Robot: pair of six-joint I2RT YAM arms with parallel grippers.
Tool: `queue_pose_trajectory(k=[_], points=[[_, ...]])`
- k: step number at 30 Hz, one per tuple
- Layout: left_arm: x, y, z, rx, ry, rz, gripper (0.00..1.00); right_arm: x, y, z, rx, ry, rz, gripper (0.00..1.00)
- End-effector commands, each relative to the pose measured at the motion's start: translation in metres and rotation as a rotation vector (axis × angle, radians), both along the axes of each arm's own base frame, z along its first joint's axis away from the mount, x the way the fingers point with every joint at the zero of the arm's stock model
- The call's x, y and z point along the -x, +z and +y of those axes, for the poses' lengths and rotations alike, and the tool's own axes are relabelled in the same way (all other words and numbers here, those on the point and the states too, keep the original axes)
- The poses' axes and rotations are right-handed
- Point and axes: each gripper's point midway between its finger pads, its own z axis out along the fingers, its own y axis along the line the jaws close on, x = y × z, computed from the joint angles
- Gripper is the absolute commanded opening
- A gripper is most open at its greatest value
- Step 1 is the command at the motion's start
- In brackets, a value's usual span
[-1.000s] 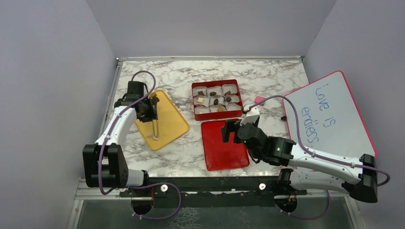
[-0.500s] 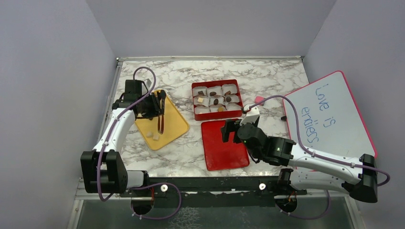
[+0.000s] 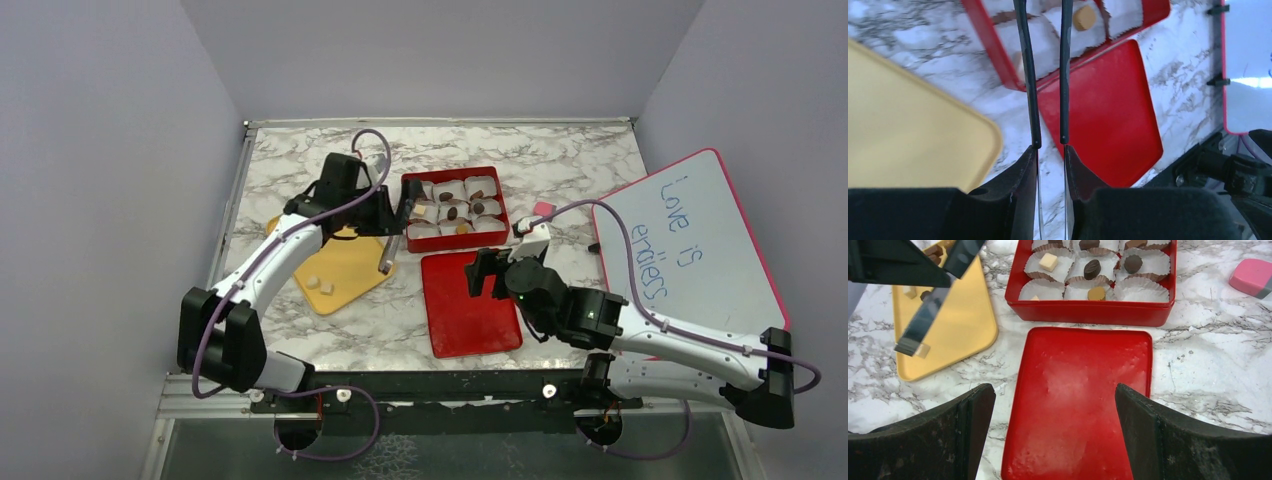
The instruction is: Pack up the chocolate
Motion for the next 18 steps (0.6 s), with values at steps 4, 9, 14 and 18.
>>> queue_pose_trajectory(k=[4,9,14,18], points=[[0.002,0.014,-0.082,0.096,-0.182,-0.030,0.23,-0.005,0.022,-0.011,-0.018,-0.052,-0.036,0.95],[0.014,0.002,-0.125,0.093,-0.287,0.006,0.23,-0.003,0.027,-0.021,-0.033,-0.071,-0.048,0.95],[0.021,-0.011,-0.156,0.079,-0.356,0.032,0.23,-0.001,0.028,-0.026,-0.041,-0.080,-0.046,0.95],[0.022,-0.018,-0.168,0.066,-0.375,0.043,0.24,0.000,0.029,-0.030,-0.059,-0.089,-0.040,0.95]])
